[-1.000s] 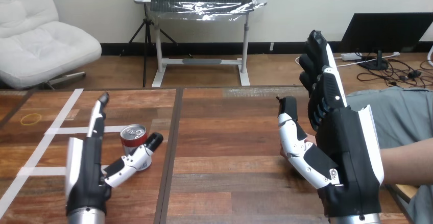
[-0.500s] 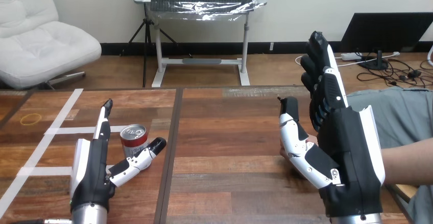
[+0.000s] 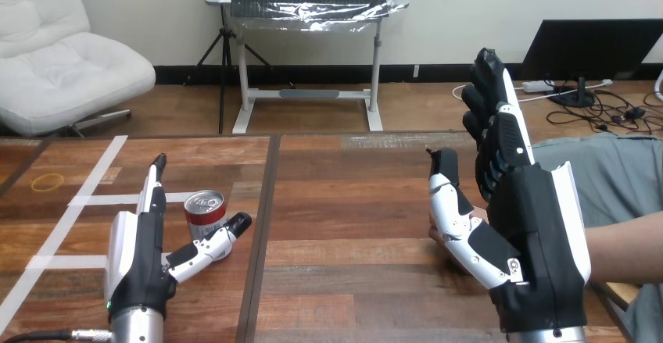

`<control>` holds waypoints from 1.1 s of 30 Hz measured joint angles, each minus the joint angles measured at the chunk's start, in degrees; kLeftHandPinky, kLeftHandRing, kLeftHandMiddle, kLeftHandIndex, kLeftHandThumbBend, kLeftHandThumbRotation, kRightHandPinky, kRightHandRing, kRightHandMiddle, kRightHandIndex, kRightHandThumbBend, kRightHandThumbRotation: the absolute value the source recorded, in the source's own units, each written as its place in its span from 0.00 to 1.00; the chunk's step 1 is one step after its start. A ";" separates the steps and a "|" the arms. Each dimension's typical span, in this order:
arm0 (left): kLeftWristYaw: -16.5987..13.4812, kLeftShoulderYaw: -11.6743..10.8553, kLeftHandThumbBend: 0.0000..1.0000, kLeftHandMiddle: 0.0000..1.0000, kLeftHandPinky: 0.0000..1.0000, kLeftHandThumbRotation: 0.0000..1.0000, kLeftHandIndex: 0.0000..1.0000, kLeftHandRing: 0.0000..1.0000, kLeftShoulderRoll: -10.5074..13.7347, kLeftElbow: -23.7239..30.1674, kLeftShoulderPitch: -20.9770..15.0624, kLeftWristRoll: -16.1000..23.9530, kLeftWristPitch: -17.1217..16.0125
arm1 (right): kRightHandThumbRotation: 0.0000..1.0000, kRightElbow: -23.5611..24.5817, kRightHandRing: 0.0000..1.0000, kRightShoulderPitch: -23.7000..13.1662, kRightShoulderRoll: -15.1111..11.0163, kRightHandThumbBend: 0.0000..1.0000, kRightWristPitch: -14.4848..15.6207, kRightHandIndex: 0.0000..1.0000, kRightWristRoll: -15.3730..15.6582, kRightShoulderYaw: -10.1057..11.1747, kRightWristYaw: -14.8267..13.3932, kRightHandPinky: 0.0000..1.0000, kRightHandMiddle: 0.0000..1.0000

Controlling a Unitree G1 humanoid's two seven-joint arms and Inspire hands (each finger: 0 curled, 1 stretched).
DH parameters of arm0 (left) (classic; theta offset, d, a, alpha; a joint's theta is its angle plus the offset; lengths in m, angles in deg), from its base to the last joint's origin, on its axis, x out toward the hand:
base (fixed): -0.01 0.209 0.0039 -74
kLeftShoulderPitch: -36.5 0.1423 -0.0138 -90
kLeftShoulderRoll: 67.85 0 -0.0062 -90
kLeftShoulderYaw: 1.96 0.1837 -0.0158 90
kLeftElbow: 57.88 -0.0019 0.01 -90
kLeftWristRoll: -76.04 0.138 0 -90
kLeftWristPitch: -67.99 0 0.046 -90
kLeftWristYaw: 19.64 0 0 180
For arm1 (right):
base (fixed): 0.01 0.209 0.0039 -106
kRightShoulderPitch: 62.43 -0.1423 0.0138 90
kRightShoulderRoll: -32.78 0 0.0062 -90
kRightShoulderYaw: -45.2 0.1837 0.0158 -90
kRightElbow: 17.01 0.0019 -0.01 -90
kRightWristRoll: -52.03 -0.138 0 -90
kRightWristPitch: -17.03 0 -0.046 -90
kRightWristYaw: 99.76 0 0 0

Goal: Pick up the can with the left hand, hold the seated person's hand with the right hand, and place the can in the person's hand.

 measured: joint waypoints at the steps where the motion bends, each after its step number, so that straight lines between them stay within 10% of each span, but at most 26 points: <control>1: -0.45 0.12 0.95 1.00 0.94 0.50 1.00 0.99 0.09 -0.47 -0.27 0.19 -0.02 | 0.00 0.00 1.00 0.00 0.00 0.00 0.00 1.00 0.00 0.01 0.00 1.00 1.00; 33: -11.71 2.94 0.96 0.96 0.86 0.57 0.97 0.93 4.25 -12.32 -6.28 5.03 -2.00 | 0.00 0.01 1.00 -0.02 0.05 0.00 1.17 1.00 -0.05 1.17 0.33 1.00 1.00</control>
